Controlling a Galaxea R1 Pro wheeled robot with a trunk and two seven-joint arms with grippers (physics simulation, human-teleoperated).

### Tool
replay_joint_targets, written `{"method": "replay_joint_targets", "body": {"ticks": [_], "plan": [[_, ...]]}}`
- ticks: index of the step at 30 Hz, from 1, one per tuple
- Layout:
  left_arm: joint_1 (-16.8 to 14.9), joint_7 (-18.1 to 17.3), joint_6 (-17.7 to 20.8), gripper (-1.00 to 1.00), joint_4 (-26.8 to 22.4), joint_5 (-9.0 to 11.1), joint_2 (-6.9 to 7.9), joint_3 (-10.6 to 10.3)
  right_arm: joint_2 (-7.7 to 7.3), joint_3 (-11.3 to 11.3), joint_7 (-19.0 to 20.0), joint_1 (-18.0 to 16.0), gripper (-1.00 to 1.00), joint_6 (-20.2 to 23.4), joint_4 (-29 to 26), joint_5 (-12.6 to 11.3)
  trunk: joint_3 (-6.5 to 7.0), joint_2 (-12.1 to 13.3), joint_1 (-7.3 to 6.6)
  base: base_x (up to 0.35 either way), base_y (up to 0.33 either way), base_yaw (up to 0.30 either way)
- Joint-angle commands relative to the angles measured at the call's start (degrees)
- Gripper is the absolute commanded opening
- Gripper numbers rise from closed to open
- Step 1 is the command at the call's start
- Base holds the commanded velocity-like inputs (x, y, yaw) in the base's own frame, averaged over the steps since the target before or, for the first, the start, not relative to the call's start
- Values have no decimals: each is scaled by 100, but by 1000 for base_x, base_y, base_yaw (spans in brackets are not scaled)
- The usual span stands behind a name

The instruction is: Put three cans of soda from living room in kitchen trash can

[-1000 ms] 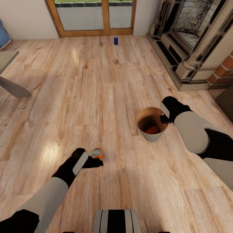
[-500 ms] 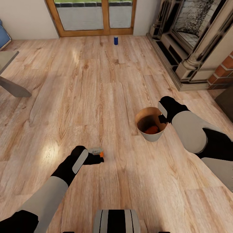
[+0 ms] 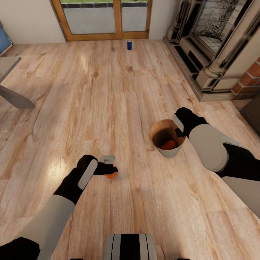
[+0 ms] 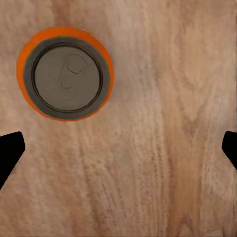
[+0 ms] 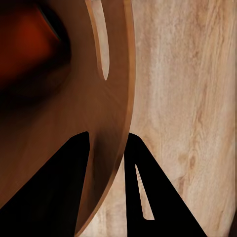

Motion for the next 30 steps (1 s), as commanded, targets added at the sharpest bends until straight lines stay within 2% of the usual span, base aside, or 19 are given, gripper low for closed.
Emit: {"method": "replay_joint_targets", "body": {"ticks": [1, 14, 21, 30], "plan": [[-2, 0, 0, 100, -119, -2, 16, 1, 6, -170, 27, 215, -100, 0, 125, -421, -2, 1, 3, 0, 0, 0], [-5, 0, 0, 100, -462, -10, 243, 8, 114, -163, -55, 215, -100, 0, 124, -424, -2, 1, 3, 0, 0, 0], [-3, 0, 0, 100, -471, -9, 273, 9, 177, -170, -312, 210, -100, 0, 125, -424, -2, 1, 3, 0, 0, 0], [5, 0, 0, 100, -472, -11, 277, 12, 229, -180, -371, 98, -100, 0, 132, -424, -2, 1, 3, 0, 0, 0]]}}
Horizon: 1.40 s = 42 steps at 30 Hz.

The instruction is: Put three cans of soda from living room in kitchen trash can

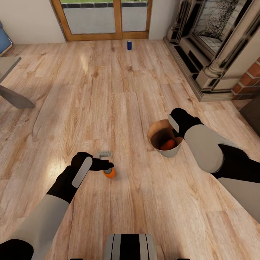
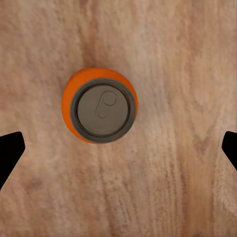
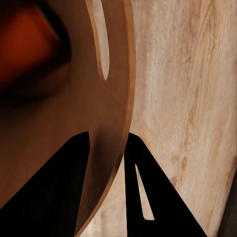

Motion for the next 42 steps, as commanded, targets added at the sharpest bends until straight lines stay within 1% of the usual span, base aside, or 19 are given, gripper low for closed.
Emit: {"method": "replay_joint_targets", "body": {"ticks": [1, 4, 6, 10, 13, 15, 26, 30, 32, 33, 35, 37, 38, 42], "plan": [[-1, 0, 0, 100, 3, 0, -1, -2, 3, -175, 32, 45, -100, 1, 130, -424, -1, 1, 3, 0, 0, 0], [0, 7, 0, 100, 16, 0, -1, -7, 5, -190, -5, -151, -100, 1, 306, -424, -1, 1, 3, 0, 0, 0], [0, 7, 0, 100, 17, 0, -1, -8, 5, -214, -63, -200, -100, 1, 358, -424, -1, 1, 3, 0, 0, 0], [2, 8, 0, 100, 27, 0, -2, -8, 4, -408, -278, -302, -100, 1, 442, -424, -1, 1, 3, 0, 0, 0], [2, 8, 0, 100, 31, 0, -2, -8, 5, -470, -359, -383, -100, 1, 510, -424, -1, 1, 3, 0, 0, 0], [6, 8, 0, 100, 35, 0, -5, -8, 6, -524, -472, -550, -100, 1, 616, -424, -1, 1, 3, 0, 0, 0], [9, 8, 0, 100, 42, 0, -9, -7, -2, -547, -514, -822, -100, 1, 682, -424, -1, 1, 3, 0, 0, 0], [10, 11, 0, 100, 45, 0, -9, -1, -3, -551, -526, -1106, -100, 1, 851, -424, -1, 1, 3, 0, 0, 0], [11, 10, 0, 100, 45, 0, -9, 0, -3, -559, -619, -1264, -100, 1, 953, -425, -1, 1, 3, 0, 0, 0], [12, 11, 0, 100, 45, 0, -9, 0, -3, -576, -727, -1361, -100, 1, 1041, -428, -1, 1, 3, 0, 0, 0], [14, 18, 0, 100, 47, 0, -9, -2, -5, -632, -825, -1429, -100, 1, 1099, -430, -1, 1, 3, 0, 0, 0], [16, 26, 0, 100, 50, 0, -9, -5, -15, -753, -917, -1498, -100, 1, 1152, -431, -1, 1, 3, 0, 0, 0], [17, 30, 0, 100, 52, 0, -9, -5, -13, -837, -966, -1598, -100, 1, 1181, -432, -1, 1, 3, 0, 0, 0], [17, 30, 0, 100, 49, 0, -15, -8, -3, -907, -1004, -1720, -100, 1, 1203, -432, -1, 1, 3, 0, 0, 0]]}}
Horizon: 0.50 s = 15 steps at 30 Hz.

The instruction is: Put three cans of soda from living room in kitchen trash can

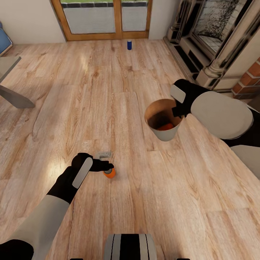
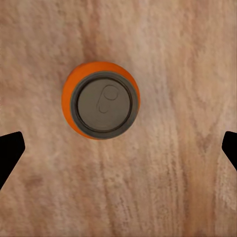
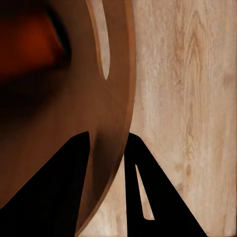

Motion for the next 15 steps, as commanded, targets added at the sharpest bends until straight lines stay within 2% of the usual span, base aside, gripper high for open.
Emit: {"method": "replay_joint_targets", "body": {"ticks": [1, 15], "plan": [[0, -1, 0, 100, -1, 0, -1, 0, 1, 26, 4, -11, -100, 9, -1, 37, 0, 0, -1, 0, 0, 0], [9, -5, 0, 100, -12, -1, 0, 5, -1, -9, -7, -47, -100, 9, 5, 37, 0, 0, -1, 0, 0, 0]]}}
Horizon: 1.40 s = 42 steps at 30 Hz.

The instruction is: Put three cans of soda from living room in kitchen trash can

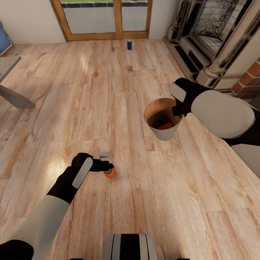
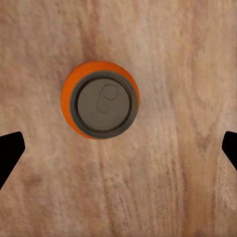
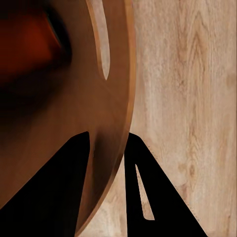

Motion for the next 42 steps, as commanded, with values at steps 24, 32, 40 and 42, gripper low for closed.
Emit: {"method": "replay_joint_targets", "body": {"ticks": [24, 32, 40, 42], "plan": [[0, 18, 0, 100, -17, 0, -3, -13, -1, 81, 5, 11, -100, 17, -4, 68, 1, 0, -1, 73, 30, 0], [0, 16, 0, 100, -5, -2, -9, -16, -1, 81, 3, 15, -100, 17, -4, 68, -110, -7, 12, 0, 0, 0], [0, 10, 0, 100, -6, -2, -12, -21, -1, 85, 5, 15, -100, 17, -4, 68, -265, -16, 30, 0, 0, 0], [0, 14, 0, 100, -16, -1, -12, -22, -1, 79, 2, 13, -100, 17, -4, 68, -265, -16, 30, 0, 0, 0]]}}
